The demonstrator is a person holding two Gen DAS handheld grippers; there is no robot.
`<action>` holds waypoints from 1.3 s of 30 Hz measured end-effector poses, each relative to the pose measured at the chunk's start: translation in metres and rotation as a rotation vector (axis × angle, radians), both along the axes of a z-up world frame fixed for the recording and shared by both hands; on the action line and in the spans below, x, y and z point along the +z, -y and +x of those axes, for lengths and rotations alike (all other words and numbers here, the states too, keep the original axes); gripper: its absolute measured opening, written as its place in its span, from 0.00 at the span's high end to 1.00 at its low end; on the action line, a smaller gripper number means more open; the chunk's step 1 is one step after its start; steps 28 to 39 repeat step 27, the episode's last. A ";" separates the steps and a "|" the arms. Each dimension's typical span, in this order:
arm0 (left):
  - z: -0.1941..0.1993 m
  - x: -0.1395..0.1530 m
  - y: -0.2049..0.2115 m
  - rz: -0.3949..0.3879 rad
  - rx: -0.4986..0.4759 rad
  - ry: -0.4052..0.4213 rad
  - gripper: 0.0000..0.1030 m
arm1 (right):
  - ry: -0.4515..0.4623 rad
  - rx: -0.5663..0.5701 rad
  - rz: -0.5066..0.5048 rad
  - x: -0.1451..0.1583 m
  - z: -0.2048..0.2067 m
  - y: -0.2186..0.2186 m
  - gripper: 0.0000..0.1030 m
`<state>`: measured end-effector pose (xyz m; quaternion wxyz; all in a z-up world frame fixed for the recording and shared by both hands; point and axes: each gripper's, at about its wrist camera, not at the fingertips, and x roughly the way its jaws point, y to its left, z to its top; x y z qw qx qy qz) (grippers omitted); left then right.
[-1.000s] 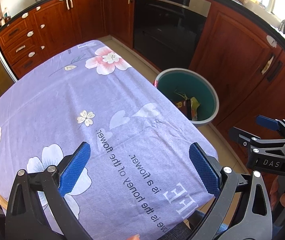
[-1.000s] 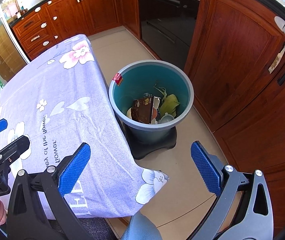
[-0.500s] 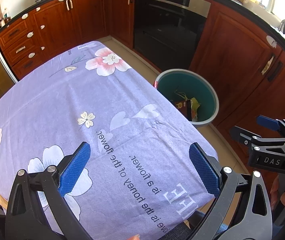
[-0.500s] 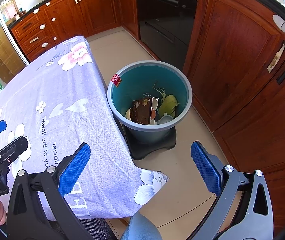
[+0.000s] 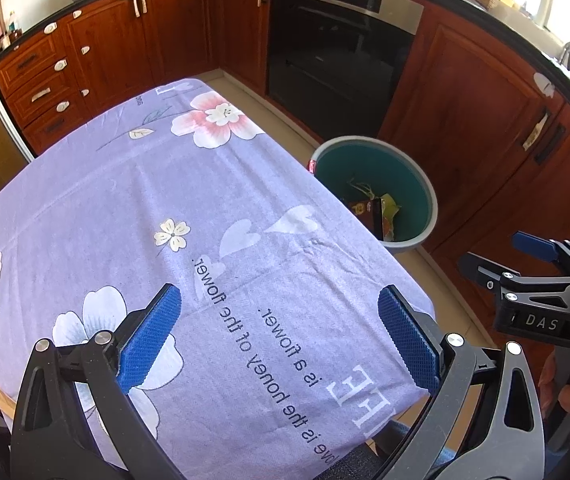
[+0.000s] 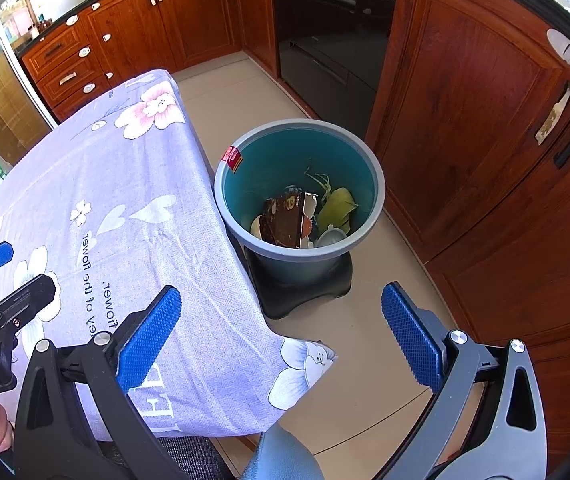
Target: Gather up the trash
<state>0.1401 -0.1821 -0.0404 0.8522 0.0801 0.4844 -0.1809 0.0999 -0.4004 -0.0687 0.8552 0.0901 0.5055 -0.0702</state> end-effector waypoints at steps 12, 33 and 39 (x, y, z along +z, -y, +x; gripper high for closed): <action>-0.002 -0.002 0.001 0.006 -0.011 -0.004 0.04 | 0.001 -0.001 -0.003 0.000 0.000 0.001 0.07; -0.003 -0.007 0.000 0.014 -0.007 -0.027 0.04 | 0.001 -0.003 -0.004 0.000 0.001 0.001 0.07; -0.003 -0.007 0.000 0.014 -0.007 -0.027 0.04 | 0.001 -0.003 -0.004 0.000 0.001 0.001 0.07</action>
